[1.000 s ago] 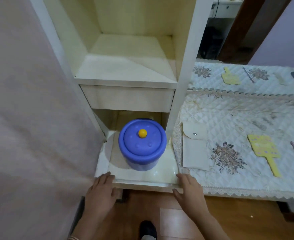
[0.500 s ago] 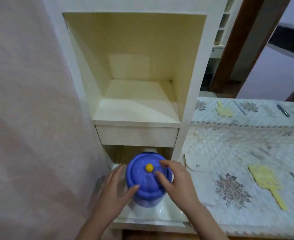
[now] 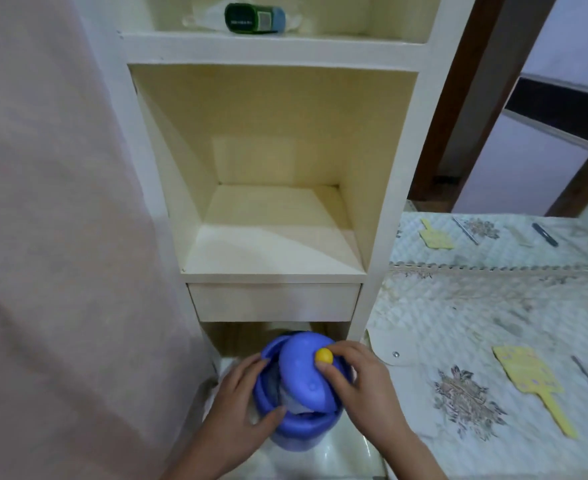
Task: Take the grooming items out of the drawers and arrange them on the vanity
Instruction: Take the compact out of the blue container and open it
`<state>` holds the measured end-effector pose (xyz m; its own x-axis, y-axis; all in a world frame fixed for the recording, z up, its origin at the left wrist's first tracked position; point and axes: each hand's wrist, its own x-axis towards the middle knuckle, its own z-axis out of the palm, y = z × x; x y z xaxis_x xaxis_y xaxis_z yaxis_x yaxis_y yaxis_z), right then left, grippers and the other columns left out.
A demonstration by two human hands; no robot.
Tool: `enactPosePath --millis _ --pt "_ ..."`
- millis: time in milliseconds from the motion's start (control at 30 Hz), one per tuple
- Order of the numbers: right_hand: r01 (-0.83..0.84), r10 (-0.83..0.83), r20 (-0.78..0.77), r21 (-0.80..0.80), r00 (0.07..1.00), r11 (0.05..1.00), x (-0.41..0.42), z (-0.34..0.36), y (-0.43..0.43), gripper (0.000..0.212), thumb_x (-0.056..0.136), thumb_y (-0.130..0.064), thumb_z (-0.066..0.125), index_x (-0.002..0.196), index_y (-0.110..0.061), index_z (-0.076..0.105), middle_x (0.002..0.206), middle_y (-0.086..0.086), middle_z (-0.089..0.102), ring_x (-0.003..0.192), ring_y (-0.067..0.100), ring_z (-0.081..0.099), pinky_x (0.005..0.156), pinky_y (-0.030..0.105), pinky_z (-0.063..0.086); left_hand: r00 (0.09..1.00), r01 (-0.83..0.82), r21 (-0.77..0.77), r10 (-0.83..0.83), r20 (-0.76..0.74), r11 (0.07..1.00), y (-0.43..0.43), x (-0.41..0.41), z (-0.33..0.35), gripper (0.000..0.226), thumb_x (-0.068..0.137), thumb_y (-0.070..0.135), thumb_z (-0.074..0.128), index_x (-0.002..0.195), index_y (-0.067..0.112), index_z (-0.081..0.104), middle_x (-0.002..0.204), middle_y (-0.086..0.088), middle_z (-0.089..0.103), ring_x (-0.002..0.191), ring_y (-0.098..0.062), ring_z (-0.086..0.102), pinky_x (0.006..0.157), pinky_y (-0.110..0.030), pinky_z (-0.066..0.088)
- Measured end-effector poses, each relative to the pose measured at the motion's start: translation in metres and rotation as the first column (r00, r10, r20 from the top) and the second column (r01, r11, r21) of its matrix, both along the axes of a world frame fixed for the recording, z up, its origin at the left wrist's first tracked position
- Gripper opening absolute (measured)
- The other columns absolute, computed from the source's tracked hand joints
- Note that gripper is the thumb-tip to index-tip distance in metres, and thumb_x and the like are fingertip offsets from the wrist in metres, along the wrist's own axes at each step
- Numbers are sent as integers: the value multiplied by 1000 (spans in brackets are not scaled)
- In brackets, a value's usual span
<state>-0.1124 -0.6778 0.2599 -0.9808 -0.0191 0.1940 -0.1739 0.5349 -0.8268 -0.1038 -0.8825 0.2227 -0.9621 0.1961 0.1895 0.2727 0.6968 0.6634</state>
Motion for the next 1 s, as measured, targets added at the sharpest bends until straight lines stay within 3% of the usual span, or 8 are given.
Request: enactPosePath --millis 100,167,267,333,433,567,733,1000 --pt "53 -53 4 -64 999 997 11 6 18 13 78 -43 61 82 -32 66 101 -20 61 92 -1 58 76 3 39 997 32 -97 -39 -68 995 9 -9 5 58 66 49 55 117 24 48 115 7 58 107 -5 43 95 -4 27" --pt "106 -103 32 -114 994 988 18 6 30 4 83 -25 66 83 -29 67 97 -20 64 90 0 59 74 5 41 987 110 -220 -132 -87 969 22 -16 13 55 74 47 53 124 26 46 122 11 53 115 -3 39 98 -15 33" --pt "178 -168 71 -157 983 971 26 5 43 10 83 -17 65 82 -27 68 93 -16 66 89 3 60 74 7 43 947 288 -341 -213 240 895 37 -28 16 77 73 60 46 139 25 29 144 10 33 133 -10 29 108 -21 23" --pt "210 -199 80 -159 977 965 32 5 49 15 83 -16 66 78 -29 68 93 -18 66 90 2 60 73 5 42 909 347 -377 -208 362 859 47 -36 19 86 65 68 39 137 22 33 145 3 35 131 -16 34 108 -25 27" --pt "255 -245 83 -152 966 955 38 6 56 15 82 -18 66 84 -33 66 93 -22 66 90 0 60 73 7 42 846 424 -384 -208 490 820 58 -48 26 64 79 54 55 129 17 42 137 -6 46 125 -23 43 103 -28 32" --pt "291 -280 88 -162 956 943 44 10 61 16 81 -18 67 74 -31 68 92 -26 65 90 -3 59 74 15 43 772 516 -445 -173 611 732 61 -60 39 64 81 53 54 131 15 44 137 -9 48 124 -24 46 103 -30 34" --pt "315 -300 105 -179 948 932 49 11 66 14 82 -19 66 76 -31 68 95 -24 64 93 -3 58 76 19 43 734 574 -504 -133 666 645 69 -68 49 59 76 43 65 124 13 50 128 -7 57 116 -23 53 89 -27 41" --pt "302 -291 87 -168 953 938 50 4 67 15 81 -19 68 83 -34 66 92 -23 67 92 0 60 76 18 45 790 488 -472 -142 596 734 67 -62 47 65 72 40 66 127 17 41 131 -2 50 117 -19 48 94 -27 38"
